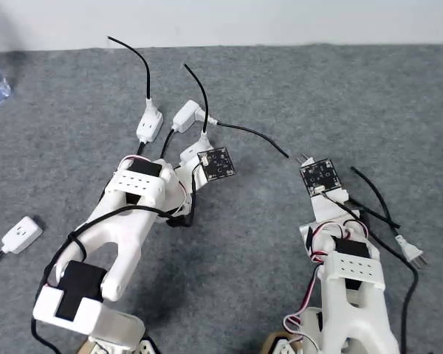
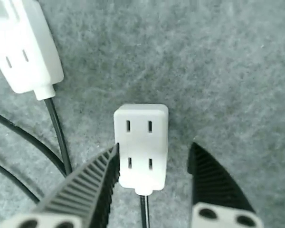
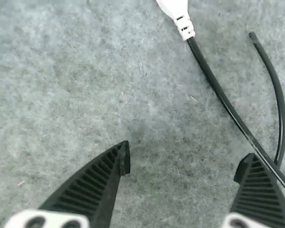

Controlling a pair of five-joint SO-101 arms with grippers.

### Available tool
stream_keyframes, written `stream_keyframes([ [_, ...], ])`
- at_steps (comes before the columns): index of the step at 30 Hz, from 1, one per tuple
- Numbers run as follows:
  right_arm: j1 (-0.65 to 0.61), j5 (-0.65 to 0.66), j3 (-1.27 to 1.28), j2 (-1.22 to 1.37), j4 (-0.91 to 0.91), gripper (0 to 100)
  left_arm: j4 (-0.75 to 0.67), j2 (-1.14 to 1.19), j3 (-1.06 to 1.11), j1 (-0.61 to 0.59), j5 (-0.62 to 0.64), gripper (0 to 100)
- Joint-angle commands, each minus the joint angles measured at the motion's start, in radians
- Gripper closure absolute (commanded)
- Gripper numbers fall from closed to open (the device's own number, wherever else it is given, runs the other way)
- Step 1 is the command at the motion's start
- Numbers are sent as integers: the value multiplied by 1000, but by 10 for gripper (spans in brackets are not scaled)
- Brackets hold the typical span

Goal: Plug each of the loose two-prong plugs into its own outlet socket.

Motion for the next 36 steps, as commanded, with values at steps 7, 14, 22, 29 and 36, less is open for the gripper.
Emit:
stream_keyframes([
  [7,-8,18,-14,-15,-7,649,-52,26,-38,-57,-11,754],
  [14,-10,20,-14,-15,-7,649,57,129,-120,-57,-49,756],
  [22,-10,21,-14,-15,-7,649,69,155,-128,-18,-83,930],
  [29,-7,21,-14,-15,-10,649,74,155,-128,46,-83,988],
  [36,-1,17,-14,-22,-8,649,175,91,-148,187,-77,988],
])
